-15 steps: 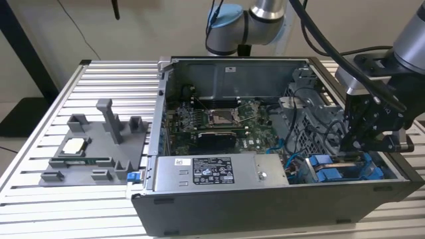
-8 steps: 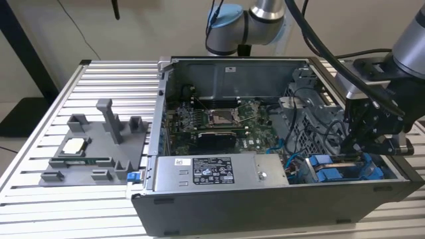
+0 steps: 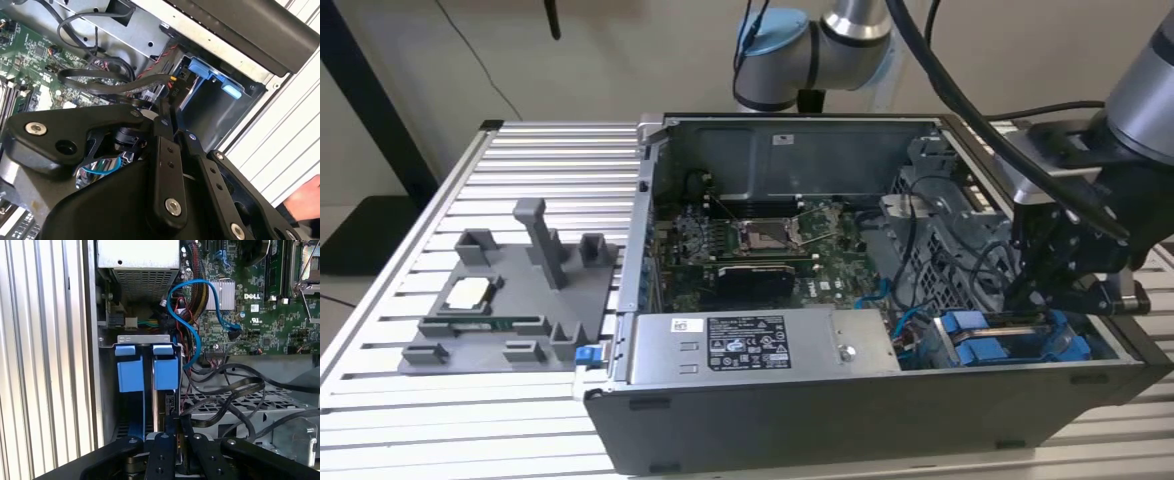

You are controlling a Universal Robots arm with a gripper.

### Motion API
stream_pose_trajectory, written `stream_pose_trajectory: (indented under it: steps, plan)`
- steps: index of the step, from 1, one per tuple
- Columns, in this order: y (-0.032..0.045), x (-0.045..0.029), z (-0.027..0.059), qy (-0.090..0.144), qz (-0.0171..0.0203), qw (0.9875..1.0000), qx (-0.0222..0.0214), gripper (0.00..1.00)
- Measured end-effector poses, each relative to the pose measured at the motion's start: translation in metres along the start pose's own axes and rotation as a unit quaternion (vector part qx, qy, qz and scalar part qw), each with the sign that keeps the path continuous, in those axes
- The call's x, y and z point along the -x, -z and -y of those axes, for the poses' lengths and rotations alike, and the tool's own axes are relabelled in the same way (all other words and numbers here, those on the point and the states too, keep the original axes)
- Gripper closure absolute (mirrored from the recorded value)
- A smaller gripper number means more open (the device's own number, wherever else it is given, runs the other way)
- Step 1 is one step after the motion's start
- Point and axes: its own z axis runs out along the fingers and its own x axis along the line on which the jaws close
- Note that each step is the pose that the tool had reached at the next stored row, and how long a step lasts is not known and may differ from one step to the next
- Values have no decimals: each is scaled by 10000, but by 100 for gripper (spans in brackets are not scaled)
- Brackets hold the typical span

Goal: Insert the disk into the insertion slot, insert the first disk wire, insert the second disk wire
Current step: 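Insert the second disk wire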

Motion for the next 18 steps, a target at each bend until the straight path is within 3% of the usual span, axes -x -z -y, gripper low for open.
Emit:
stream_pose_trajectory:
  steps: [18]
  plan:
    - [-52,-5,-22,1,1,10000,-38,84]
